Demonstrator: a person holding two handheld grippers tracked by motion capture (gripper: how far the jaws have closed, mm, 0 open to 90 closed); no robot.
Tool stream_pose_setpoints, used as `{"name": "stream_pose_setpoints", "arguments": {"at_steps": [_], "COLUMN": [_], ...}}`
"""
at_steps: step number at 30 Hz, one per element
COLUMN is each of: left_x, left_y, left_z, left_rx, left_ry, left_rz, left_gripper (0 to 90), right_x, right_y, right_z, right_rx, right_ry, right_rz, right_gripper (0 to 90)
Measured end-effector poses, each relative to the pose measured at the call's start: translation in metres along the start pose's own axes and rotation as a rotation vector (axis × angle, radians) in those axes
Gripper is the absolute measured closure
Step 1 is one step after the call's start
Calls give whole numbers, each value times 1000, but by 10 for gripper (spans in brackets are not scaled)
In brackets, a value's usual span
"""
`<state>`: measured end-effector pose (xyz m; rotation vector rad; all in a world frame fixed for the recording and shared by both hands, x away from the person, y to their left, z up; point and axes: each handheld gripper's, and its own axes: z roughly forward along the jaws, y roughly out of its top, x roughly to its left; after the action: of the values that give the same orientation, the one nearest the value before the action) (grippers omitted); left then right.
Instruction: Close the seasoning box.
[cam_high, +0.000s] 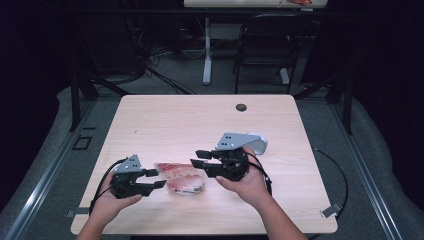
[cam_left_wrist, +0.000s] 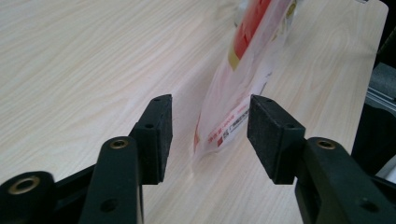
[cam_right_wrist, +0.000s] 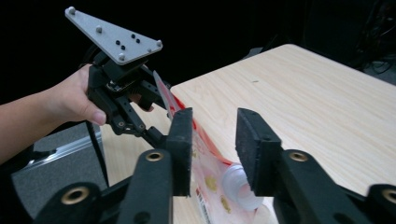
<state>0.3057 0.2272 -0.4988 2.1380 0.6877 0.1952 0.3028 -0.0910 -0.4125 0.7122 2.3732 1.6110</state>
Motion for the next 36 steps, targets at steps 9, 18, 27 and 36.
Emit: {"name": "stream_pose_setpoints", "arguments": {"at_steps": [9,18,27,36], "left_x": [7,14,21,32], "left_y": [-5,-8,-12,-19], "left_z": [-16,-25,-32,-39], "left_rx": [-14,-20,-42,-59], "left_ry": [31,68,93,119], "left_rz": [-22,-37,-68,-100], "left_gripper": [489,489,489,489], "right_x": [-5,-25,-52,-87], "right_y": [3,3,2,-10], "right_z": [-17,-39,-56,-75], "right_rx": [-41,-44,-8,9], "right_ry": [-46,-184,-307,-452], "right_rz": [1,-7,5,93], "right_gripper": [559,488,528,606]}}
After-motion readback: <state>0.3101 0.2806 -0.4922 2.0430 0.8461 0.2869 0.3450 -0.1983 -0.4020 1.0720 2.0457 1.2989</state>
